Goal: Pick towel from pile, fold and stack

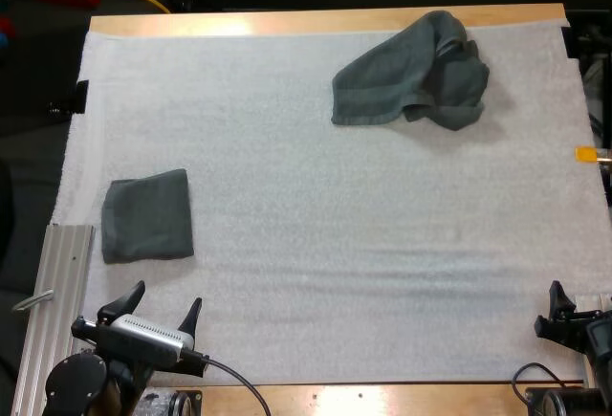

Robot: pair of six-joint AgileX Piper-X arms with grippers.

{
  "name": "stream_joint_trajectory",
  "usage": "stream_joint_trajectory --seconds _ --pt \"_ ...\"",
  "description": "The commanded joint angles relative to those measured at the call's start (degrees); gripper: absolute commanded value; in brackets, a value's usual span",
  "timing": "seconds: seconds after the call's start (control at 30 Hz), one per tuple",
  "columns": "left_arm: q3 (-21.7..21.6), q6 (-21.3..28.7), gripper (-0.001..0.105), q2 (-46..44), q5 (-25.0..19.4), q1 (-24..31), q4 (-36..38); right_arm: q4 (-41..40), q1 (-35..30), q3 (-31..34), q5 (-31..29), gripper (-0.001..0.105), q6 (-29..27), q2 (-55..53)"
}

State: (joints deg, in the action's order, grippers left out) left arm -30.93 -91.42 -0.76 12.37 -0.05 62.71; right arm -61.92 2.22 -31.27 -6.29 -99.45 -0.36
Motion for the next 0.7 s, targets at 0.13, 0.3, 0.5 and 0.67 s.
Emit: stream_joint_trajectory --seconds 0.13,0.3,0.5,0.67 --pt "-0.26 0.07 0.07 -7.87 0.33 -0.2 -0.89 0.15 -0.23 -0.29 -0.29 0.075 -0.17 -2.55" --pt "-0.26 0.07 0.07 -7.87 0.33 -0.2 -0.89 0.15 -0.23 -0.29 -0.29 0.075 -0.17 -2.55" --pt "-0.26 0.07 0.07 -7.87 0.33 -0.2 -0.89 0.28 -0.23 -0.29 -0.29 0.075 -0.17 -2.55" --pt "-0.44 0.07 0.07 -7.87 0.33 -0.2 -2.47 0.03 -0.23 -1.01 -0.23 0.075 -0.17 -2.15"
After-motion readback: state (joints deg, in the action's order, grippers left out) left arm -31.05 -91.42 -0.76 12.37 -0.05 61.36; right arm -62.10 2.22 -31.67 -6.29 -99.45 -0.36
